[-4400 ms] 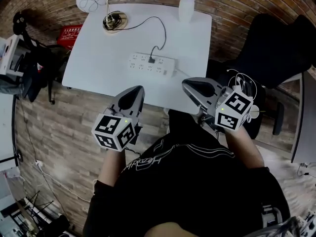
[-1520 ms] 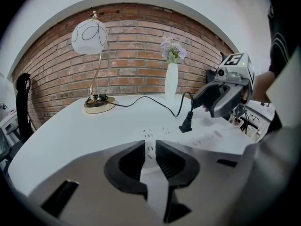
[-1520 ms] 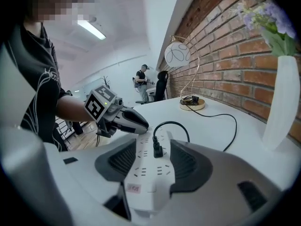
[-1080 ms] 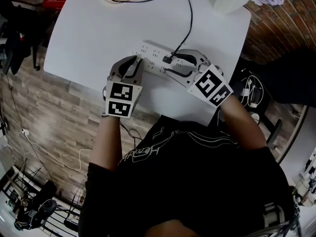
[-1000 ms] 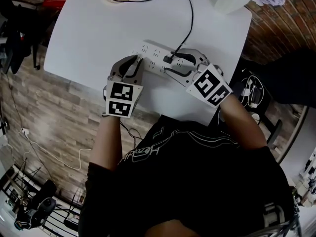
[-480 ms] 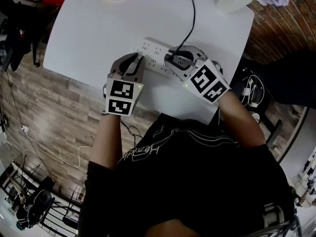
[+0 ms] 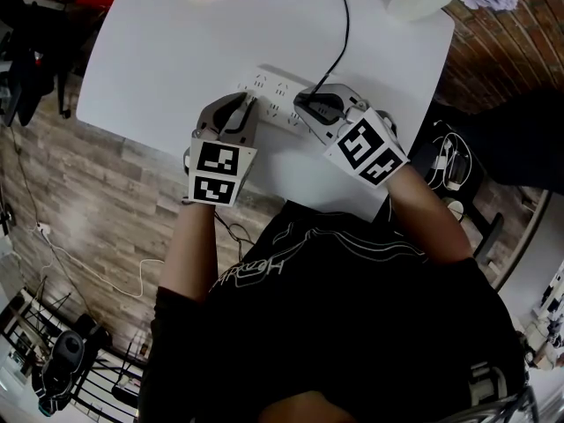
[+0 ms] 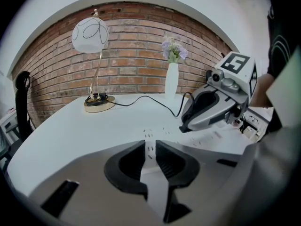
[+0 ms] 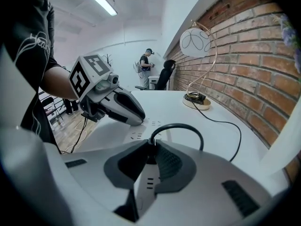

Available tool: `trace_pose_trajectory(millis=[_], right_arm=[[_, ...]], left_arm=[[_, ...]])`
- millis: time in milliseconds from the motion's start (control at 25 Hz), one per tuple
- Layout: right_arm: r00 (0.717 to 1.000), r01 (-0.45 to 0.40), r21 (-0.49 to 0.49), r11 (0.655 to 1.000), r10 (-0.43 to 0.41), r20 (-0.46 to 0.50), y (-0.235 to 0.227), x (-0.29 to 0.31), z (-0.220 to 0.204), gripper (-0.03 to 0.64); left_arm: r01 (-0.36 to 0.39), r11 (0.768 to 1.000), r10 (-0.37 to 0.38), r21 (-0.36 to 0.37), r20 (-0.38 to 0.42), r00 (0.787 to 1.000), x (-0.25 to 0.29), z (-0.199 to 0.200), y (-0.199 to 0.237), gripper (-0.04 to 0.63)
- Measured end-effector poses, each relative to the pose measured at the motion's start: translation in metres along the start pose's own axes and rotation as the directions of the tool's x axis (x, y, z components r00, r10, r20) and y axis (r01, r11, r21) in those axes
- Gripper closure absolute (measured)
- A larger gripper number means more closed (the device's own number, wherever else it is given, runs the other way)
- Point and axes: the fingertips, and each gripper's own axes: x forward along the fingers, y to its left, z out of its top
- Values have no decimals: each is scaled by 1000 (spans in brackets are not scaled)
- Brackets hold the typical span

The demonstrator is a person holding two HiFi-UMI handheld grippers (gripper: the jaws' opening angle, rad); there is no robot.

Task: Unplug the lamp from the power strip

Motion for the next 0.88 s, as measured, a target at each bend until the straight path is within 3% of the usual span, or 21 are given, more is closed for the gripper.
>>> trace_pose_trajectory(millis=[600, 880], right_arm=[[999, -24, 89, 996, 21, 32, -2, -2, 1, 585], [998, 14, -58, 998, -10, 62, 0, -3, 4, 586]], left_arm=[[-16, 1000, 16, 20, -8, 1000, -1, 0, -1, 531], [-17, 1000, 17, 18, -15, 1000, 1, 1, 0, 531]])
